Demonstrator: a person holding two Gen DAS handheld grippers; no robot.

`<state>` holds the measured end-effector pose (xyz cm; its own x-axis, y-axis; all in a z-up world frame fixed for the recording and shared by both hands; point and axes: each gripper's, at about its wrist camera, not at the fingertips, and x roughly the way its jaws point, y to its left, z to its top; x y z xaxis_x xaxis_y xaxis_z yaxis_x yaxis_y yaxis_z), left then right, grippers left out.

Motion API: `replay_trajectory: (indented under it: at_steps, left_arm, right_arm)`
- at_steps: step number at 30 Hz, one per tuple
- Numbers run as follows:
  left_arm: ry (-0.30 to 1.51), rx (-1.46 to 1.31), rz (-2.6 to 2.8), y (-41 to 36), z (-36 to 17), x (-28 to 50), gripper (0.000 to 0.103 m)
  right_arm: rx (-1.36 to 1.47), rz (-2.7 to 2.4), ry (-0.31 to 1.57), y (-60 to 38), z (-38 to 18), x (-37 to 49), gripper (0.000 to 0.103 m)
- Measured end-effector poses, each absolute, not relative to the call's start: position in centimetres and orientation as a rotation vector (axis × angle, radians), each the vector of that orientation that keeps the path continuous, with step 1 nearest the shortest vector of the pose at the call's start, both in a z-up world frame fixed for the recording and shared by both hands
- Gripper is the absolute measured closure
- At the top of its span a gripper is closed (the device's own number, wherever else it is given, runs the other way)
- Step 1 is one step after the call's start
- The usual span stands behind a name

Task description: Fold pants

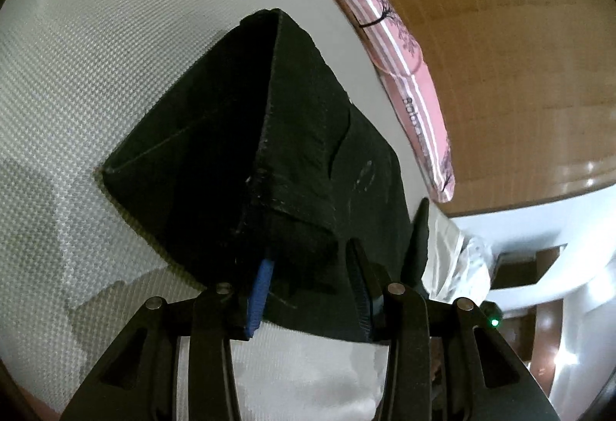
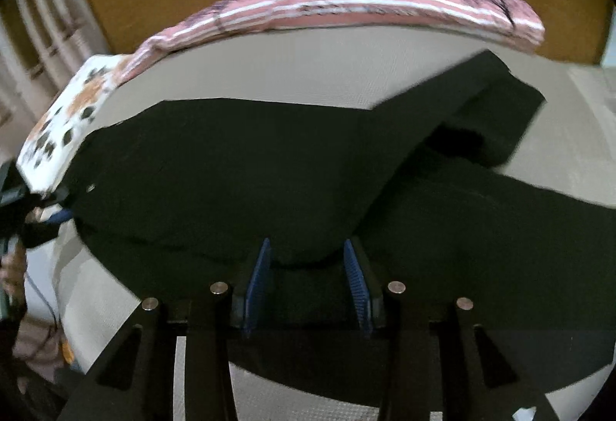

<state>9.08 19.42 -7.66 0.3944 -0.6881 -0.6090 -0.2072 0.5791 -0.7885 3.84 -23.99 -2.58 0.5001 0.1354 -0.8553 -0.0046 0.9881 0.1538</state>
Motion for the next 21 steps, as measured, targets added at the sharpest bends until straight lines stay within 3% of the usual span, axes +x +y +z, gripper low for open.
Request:
replay_trajectory:
  at_steps: [3, 7, 14, 16, 18, 21]
  left_arm:
    - [1.139, -0.97, -0.355, 20.1, -8.3, 8.8, 0.064]
    - [1.127, -0.945, -0.341, 20.3, -8.6, 8.9, 0.074]
    - [1.132, -0.854, -0.341, 19.9, -8.5, 9.8, 0.079]
    - [1.138, -0.828, -0.338, 19.8, -8.6, 9.9, 0.08]
    - [1.147, -0.801, -0.336, 19.7, -8.5, 10.2, 0.081]
    - [1.149, -0.759, -0.342, 19.7, -7.9, 10.8, 0.082]
  right_arm:
    - [0.21, 0.025, 1.073, -25.2, -3.6, 4.5, 0.064]
    - [0.314, -0.006, 1.067, -26.7, -4.1, 5.1, 0.064]
    - [0.412, -0.103, 1.045, -29.5, -4.1, 8.9, 0.064]
    - [0.457, -0.109, 1.045, -30.2, -4.4, 9.9, 0.072]
    - [0.487, -0.103, 1.036, -30.5, -4.4, 10.7, 0.093]
    - [0.474, -0.099, 1.005, -30.2, -3.5, 10.6, 0.096]
